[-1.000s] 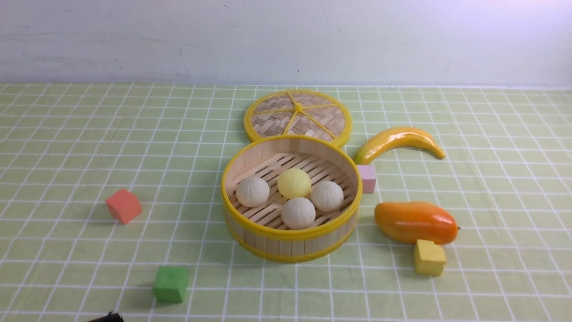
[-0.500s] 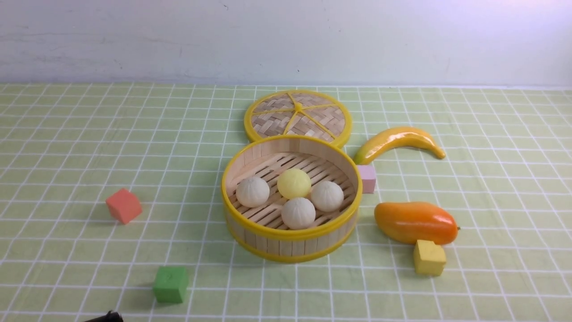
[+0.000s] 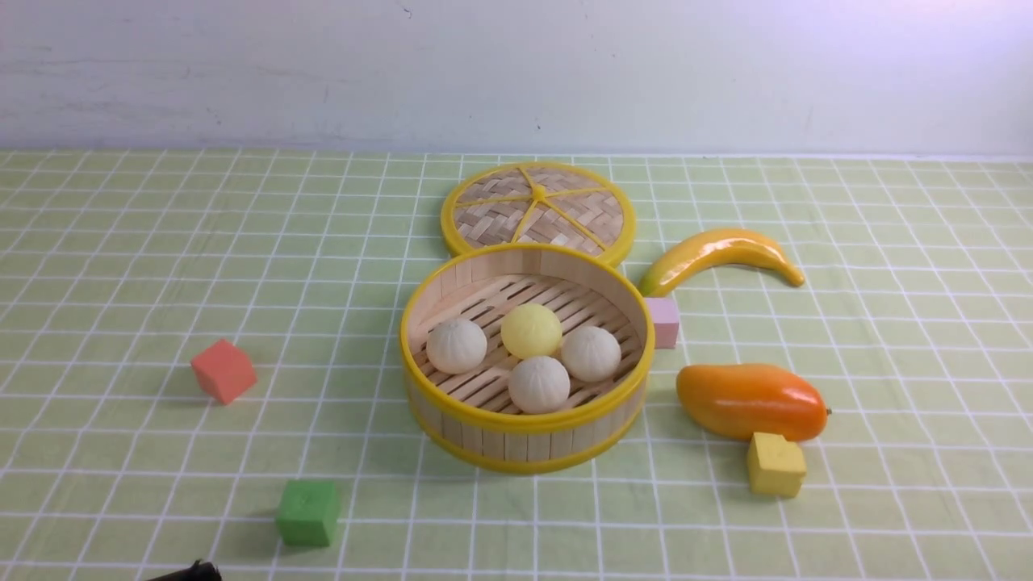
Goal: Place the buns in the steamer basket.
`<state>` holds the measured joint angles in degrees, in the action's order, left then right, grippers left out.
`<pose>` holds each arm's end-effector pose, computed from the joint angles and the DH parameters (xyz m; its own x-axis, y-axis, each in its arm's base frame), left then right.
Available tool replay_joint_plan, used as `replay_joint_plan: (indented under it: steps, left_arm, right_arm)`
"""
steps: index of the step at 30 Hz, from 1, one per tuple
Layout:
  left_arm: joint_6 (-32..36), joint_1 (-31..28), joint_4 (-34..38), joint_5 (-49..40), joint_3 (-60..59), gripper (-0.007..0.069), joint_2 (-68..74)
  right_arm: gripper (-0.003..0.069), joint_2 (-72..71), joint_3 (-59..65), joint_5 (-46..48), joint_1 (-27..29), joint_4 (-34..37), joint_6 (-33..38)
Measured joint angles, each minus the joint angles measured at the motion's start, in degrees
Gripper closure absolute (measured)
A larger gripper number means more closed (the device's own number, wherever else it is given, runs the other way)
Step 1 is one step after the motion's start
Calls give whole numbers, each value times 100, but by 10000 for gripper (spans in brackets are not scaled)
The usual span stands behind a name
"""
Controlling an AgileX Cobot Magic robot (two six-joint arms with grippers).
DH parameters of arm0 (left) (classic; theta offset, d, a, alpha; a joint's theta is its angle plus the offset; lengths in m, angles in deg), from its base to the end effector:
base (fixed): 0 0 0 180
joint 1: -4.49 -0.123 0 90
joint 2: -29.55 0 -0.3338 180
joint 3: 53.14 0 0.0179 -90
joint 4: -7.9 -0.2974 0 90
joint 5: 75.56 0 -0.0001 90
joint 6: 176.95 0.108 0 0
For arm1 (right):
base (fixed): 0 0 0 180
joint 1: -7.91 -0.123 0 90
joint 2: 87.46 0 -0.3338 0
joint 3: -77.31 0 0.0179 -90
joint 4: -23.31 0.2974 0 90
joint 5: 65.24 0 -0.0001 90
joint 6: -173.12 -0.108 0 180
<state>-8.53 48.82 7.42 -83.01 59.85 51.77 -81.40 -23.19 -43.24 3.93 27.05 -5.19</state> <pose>0.0683 -0.0666 0.2585 -0.2161 -0.0581 -0.9746 0.6689 0.7183 -0.1912 0.0658 0.0072 0.1665 -0.3030 0.0100 -0.9529 -0.0833 0.9958 0.0369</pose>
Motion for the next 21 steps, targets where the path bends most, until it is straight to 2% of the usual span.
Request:
replay_joint_plan:
  steps: [8,11,13,16,19,20,21]
  left_arm:
    - [0,0,0,0,0,475,0]
    - [176,-99,-304,212,-56,473,-18]
    - [160,-476,-351,448,-118,486,-69]
    - [-64,-1335,-223,602,-217,535,-297]
    - [-282,-2583,48,530,-510,631,-823]
    - [-296,-2656,48,517,-536,636,-859]
    - [-314,-3120,137,393,-751,638,-1125]
  right_arm:
    - [664,0,0,0,0,0,0]
    - [660,0,0,2,0,0,0]
    - [659,0,0,2,0,0,0]
    - [658,0,0,2,0,0,0]
    - [656,0,0,2,0,0,0]
    - [655,0,0,2,0,0,0]
    - [655,0,0,2,0,0,0]
